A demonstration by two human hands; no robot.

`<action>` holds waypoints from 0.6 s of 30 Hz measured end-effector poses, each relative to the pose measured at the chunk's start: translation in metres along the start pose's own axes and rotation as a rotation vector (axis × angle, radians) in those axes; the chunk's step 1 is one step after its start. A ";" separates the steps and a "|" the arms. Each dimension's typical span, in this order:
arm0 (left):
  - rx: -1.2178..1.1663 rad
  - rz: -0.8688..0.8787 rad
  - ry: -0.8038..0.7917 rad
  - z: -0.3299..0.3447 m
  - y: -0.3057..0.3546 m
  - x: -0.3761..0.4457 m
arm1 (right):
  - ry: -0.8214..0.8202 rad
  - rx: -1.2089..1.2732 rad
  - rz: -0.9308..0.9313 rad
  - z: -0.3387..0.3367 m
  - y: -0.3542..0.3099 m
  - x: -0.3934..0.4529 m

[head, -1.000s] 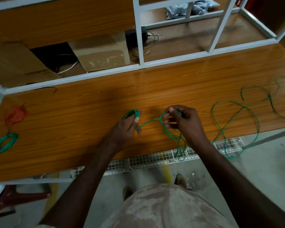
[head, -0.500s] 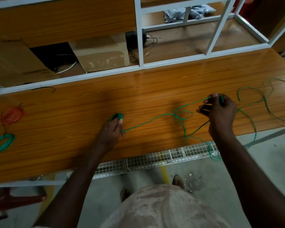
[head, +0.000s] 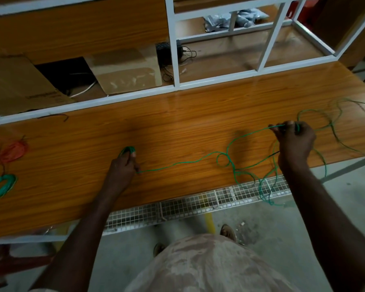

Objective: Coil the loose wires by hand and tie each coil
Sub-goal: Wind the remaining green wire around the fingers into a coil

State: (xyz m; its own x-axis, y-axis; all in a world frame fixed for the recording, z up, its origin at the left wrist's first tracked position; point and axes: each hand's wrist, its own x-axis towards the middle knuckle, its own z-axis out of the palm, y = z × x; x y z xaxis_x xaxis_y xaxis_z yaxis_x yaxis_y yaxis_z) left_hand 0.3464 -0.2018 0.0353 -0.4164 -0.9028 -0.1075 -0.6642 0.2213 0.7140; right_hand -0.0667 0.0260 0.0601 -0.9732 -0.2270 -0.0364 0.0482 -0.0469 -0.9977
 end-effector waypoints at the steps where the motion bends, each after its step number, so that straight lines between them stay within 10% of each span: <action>1: -0.016 -0.008 -0.001 0.001 0.002 0.000 | -0.046 -0.031 -0.021 0.001 0.001 -0.003; 12: -0.079 0.092 -0.068 0.028 0.045 -0.006 | -0.668 -0.992 -0.318 0.017 0.018 -0.058; 18: -0.231 0.193 -0.139 0.048 0.089 -0.007 | -1.113 -0.624 -0.122 0.050 -0.008 -0.126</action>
State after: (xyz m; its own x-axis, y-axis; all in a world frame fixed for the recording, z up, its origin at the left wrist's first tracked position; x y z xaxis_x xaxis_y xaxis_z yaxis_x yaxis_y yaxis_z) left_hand 0.2604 -0.1581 0.0668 -0.6118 -0.7901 -0.0367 -0.4127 0.2794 0.8670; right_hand 0.0664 0.0058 0.0755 -0.2372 -0.9551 -0.1777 -0.4347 0.2679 -0.8598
